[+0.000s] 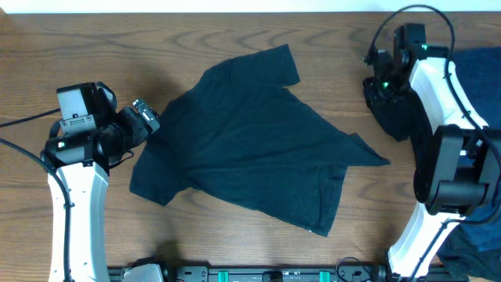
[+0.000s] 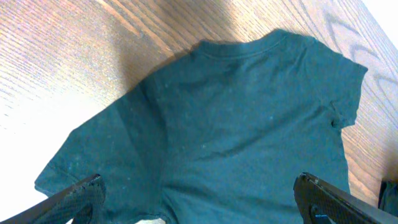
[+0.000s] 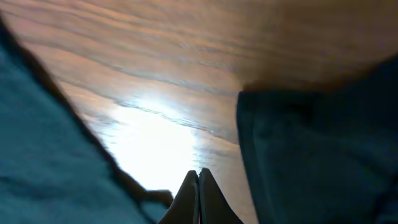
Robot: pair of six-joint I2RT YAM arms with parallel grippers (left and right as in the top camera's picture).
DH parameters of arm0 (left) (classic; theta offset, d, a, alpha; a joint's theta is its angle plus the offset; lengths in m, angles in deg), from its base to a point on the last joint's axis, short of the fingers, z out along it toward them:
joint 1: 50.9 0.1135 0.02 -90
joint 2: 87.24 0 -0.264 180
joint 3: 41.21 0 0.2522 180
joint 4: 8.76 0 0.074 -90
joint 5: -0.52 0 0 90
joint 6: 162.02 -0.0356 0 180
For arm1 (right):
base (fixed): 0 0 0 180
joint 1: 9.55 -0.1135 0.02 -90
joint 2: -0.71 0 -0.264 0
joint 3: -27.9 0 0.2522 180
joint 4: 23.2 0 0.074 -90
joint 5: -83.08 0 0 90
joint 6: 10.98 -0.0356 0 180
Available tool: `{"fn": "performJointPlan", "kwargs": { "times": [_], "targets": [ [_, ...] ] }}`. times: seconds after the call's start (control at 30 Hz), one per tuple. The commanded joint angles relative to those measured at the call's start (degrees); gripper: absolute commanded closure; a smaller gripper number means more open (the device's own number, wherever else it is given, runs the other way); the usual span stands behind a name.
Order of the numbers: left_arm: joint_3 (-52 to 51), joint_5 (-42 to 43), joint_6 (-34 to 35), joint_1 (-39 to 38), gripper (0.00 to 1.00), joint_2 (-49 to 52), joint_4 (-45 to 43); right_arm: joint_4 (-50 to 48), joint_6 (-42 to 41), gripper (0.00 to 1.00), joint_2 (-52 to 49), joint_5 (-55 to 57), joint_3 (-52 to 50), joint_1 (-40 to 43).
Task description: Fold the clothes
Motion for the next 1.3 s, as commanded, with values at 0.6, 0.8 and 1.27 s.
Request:
{"fn": "performJointPlan", "kwargs": {
  "times": [0.6, 0.8, 1.27],
  "targets": [
    [0.2, 0.1, -0.1, 0.1, 0.02, 0.0, 0.0, -23.1, -0.8, 0.99, -0.1, 0.5, -19.5, 11.3],
    [0.2, 0.1, -0.1, 0.1, 0.02, 0.0, 0.0, -29.0, -9.1, 0.99, -0.1, 16.7, -19.4, 14.9],
    [0.2, 0.1, -0.1, 0.1, 0.02, 0.0, 0.0, -23.9, -9.1, 0.83, 1.6, 4.5, -9.2, 17.5]
  ]
}}
